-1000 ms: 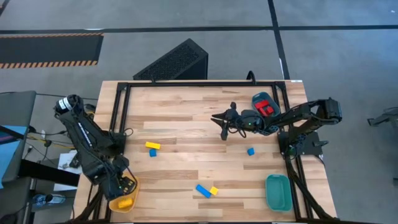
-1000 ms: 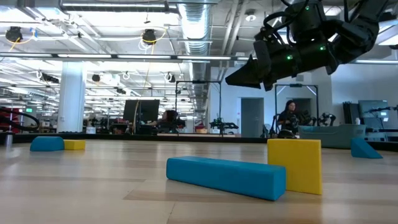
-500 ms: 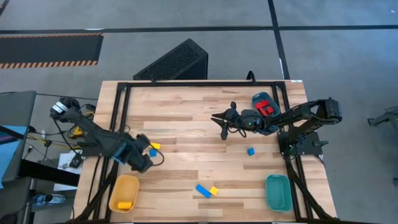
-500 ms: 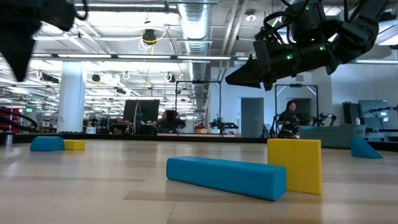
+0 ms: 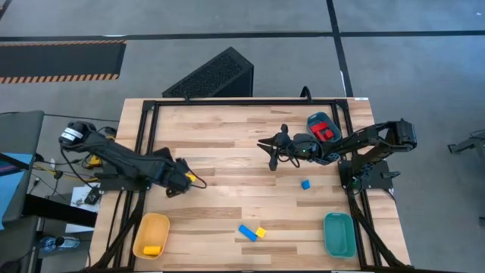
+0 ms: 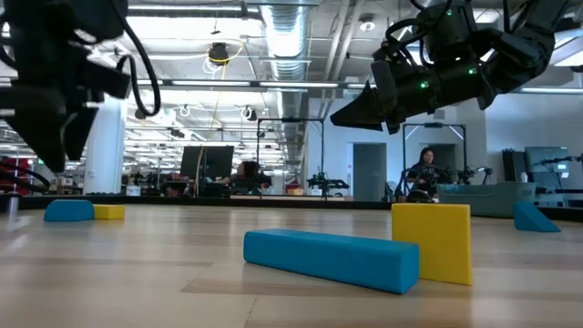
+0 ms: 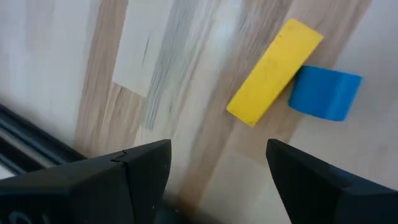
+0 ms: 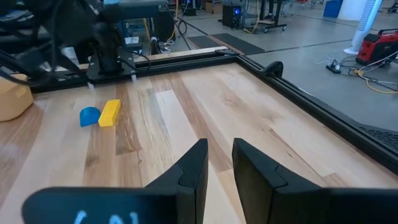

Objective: Sort & place blocks by color
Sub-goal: Put the left yellow block into the yellow bin

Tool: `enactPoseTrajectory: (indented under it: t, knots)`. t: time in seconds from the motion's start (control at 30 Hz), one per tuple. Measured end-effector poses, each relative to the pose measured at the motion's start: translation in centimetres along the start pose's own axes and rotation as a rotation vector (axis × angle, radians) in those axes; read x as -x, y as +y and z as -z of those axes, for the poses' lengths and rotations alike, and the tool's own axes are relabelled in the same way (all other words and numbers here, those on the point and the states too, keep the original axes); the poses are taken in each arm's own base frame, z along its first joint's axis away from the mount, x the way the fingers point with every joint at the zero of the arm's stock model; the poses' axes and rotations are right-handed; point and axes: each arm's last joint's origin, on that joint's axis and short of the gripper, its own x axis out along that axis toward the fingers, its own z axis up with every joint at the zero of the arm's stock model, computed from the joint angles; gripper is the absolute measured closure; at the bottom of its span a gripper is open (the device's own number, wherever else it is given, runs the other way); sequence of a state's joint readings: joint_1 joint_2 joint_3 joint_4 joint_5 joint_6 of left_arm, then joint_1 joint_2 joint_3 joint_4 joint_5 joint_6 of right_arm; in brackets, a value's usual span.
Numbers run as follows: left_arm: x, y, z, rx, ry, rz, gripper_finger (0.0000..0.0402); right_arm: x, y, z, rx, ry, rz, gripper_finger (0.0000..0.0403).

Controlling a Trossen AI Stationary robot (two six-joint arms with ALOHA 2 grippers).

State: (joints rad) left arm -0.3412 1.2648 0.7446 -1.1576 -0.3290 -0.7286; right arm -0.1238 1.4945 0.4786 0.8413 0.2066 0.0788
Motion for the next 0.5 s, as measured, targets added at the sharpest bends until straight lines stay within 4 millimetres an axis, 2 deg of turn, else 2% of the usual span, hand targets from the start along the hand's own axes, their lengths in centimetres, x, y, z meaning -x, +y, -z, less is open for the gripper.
enactPoseTrajectory:
  t: [0.23, 0.5]
  knots:
    - [-1.8, 0.5, -1.0, -0.062, -0.037, 0.038, 0.0152, 0.0, 0.0, 0.0, 0.000, 0.000, 0.000, 0.0305]
    - [-2.3, 1.1, -1.9, -0.065, -0.046, 0.082, 0.0152, 0.0, 0.0, 0.1, 0.002, 0.008, 0.000, 0.0305]
